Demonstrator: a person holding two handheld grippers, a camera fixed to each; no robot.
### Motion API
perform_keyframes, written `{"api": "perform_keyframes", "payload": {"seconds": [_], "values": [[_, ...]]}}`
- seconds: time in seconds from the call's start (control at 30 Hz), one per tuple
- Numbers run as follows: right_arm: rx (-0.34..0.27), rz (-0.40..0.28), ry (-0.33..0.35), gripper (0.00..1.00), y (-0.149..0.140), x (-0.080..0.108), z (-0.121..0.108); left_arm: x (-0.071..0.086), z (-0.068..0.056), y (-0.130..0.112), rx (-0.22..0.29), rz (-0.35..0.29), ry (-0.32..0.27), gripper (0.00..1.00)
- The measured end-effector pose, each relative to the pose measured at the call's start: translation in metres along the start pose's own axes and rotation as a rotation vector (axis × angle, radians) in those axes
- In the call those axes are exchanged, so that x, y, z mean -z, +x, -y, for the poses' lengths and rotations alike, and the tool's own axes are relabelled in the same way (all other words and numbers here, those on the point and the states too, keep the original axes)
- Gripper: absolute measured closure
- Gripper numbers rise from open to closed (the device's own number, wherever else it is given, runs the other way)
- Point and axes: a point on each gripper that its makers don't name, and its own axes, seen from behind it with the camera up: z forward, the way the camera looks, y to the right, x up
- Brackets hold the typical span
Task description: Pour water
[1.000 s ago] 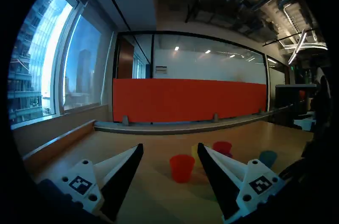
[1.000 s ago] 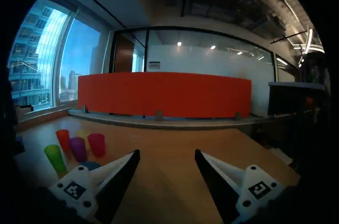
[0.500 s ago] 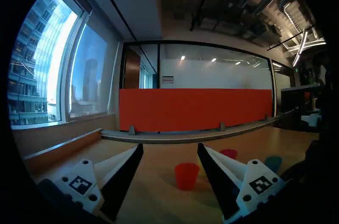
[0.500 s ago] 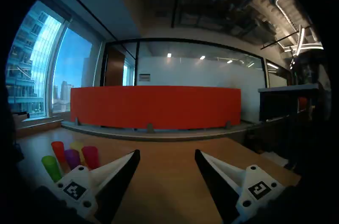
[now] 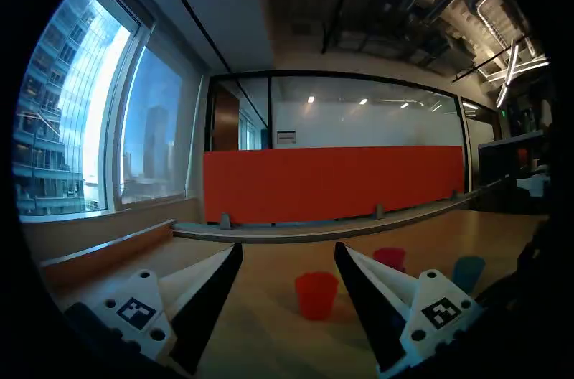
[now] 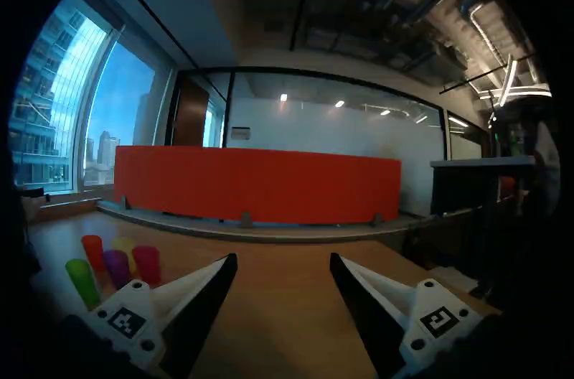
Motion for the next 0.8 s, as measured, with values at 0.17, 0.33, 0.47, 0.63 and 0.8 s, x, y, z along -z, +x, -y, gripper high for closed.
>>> {"api": "perform_keyframes", "payload": {"seconds": [0.17, 0.33, 0.47, 0.63, 0.8], "values": [[-0.002, 0.005, -0.002, 0.0, 0.001, -0.003, 0.001, -0.002, 0.002, -0.008, -0.012, 0.0, 0.02, 0.05], [0.0, -0.003, -0.004, 0.0, 0.006, -0.004, 0.003, -0.003, 0.0, -0.022, -0.015, 0.019, 0.027, 0.05], [0.001, -0.004, -0.004, 0.0, 0.007, -0.006, 0.004, -0.005, -0.002, -0.033, -0.005, 0.034, 0.024, 0.05], [0.009, 0.0, -0.006, 0.0, 0.006, -0.006, 0.004, -0.007, -0.003, -0.042, 0.006, 0.045, 0.022, 0.05], [0.016, 0.002, -0.01, 0.0, 0.006, -0.005, 0.002, -0.007, -0.002, -0.05, 0.005, 0.057, 0.023, 0.05]]}}
